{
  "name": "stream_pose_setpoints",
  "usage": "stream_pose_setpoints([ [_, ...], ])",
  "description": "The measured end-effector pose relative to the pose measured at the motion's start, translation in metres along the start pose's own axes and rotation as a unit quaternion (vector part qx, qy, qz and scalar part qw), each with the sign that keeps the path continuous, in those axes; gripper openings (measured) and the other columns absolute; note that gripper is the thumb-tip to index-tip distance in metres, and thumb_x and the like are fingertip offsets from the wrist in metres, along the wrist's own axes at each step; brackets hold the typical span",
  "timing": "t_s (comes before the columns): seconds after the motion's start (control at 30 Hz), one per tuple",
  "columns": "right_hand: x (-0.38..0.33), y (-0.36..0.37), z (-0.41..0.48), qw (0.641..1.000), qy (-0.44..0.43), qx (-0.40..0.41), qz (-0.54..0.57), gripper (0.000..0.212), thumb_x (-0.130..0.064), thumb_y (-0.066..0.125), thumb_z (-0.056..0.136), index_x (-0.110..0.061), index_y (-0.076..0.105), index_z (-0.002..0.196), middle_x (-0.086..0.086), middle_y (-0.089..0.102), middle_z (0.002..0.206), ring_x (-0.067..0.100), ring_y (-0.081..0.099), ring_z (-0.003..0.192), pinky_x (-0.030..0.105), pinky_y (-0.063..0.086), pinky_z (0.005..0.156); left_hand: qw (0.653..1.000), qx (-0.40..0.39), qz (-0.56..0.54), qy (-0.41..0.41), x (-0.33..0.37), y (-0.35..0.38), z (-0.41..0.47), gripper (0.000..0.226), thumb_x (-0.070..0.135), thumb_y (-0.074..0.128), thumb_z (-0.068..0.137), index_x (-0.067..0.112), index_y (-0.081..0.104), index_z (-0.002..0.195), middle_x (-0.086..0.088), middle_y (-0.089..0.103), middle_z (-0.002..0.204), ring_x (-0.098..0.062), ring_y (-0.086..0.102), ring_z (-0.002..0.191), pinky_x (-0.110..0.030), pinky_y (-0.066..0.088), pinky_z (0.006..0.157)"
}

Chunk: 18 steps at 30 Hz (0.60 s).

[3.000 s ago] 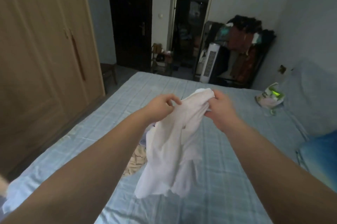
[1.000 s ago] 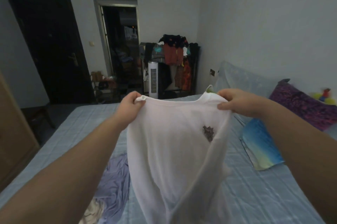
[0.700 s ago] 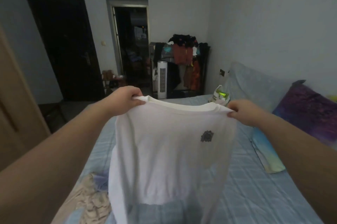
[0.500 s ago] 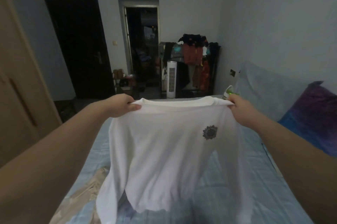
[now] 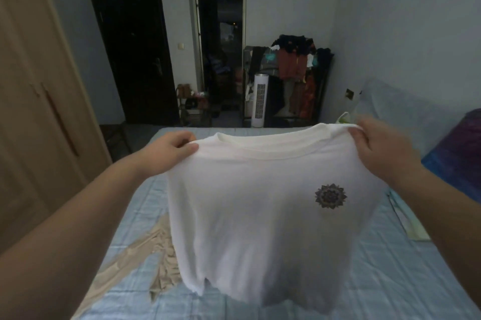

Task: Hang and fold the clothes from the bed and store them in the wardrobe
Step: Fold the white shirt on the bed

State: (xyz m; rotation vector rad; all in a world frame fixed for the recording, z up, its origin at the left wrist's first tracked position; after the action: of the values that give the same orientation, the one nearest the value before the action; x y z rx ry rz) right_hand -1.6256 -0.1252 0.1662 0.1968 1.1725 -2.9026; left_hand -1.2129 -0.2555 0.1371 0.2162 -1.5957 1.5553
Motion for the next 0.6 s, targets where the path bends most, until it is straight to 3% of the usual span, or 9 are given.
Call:
stream_pose_setpoints([
  [0.07,-0.008,-0.023,-0.019,0.994,-0.022,0.102,-0.033,0.021,-0.039,0.038,0.100,-0.023,0.052,0.099,0.008,0.061,0.084,0.029,0.054,0.076,0.030,0.030,0.061,0.997,0.073,-0.012,0.013,0.011,-0.005,-0.011,0.015,0.034,0.054,0.099,0.030,0.060,0.086,0.001,0.063,0.087,-0.019,0.061,0.082,-0.034,0.049,0.072],
  [0.17,-0.009,-0.042,-0.042,0.987,0.000,0.156,-0.043,0.018,-0.033,0.043,0.099,-0.021,0.055,0.104,0.009,0.062,0.091,0.026,0.050,0.084,0.032,0.032,0.060,0.981,0.185,-0.048,0.022,0.018,-0.004,-0.022,0.010,0.033,0.055,0.097,0.034,0.061,0.089,0.006,0.062,0.086,-0.012,0.059,0.081,-0.032,0.048,0.069],
  [0.3,0.006,-0.040,-0.065,0.989,0.049,0.134,-0.044,0.019,-0.031,0.044,0.098,-0.019,0.057,0.102,0.009,0.063,0.092,0.033,0.056,0.088,0.038,0.044,0.065,0.962,0.243,-0.126,-0.020,0.011,0.033,-0.019,0.008,0.035,0.055,0.097,0.036,0.062,0.094,0.013,0.061,0.091,-0.005,0.057,0.085,-0.030,0.047,0.072],
  [0.4,0.023,-0.029,-0.078,0.990,0.070,0.115,-0.044,0.018,-0.031,0.045,0.098,-0.018,0.058,0.098,0.009,0.063,0.090,0.032,0.057,0.088,0.036,0.041,0.064,0.949,0.275,-0.150,-0.045,0.005,0.069,-0.016,0.016,0.037,0.052,0.097,0.049,0.057,0.088,0.024,0.060,0.087,0.008,0.055,0.080,-0.024,0.039,0.066],
  [0.5,0.049,-0.014,-0.088,0.990,0.080,0.100,-0.060,0.022,-0.032,0.044,0.098,-0.018,0.060,0.097,0.009,0.065,0.090,0.032,0.059,0.089,0.036,0.040,0.064,0.946,0.294,-0.128,-0.040,0.003,0.105,-0.011,0.016,0.038,0.047,0.096,0.050,0.052,0.088,0.035,0.057,0.087,0.017,0.052,0.080,-0.022,0.035,0.062],
  [0.6,0.079,0.015,-0.090,0.992,0.071,0.070,-0.078,0.024,-0.035,0.043,0.098,-0.018,0.060,0.097,0.009,0.064,0.090,0.034,0.059,0.088,0.039,0.043,0.063,0.952,0.295,-0.074,-0.024,0.001,0.140,0.006,0.007,0.039,0.043,0.096,0.044,0.049,0.095,0.024,0.058,0.082,0.005,0.053,0.077,-0.028,0.036,0.062],
])
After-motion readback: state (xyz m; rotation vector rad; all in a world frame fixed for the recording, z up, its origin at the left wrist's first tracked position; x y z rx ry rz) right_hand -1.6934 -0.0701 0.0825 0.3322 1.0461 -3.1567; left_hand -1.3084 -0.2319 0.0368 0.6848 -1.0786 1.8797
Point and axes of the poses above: each hand's wrist, its own z-axis towards the middle knuckle, its own y-axis out of the palm, x = y × z, the point moved 7 cm from there along z, towards the middle knuckle
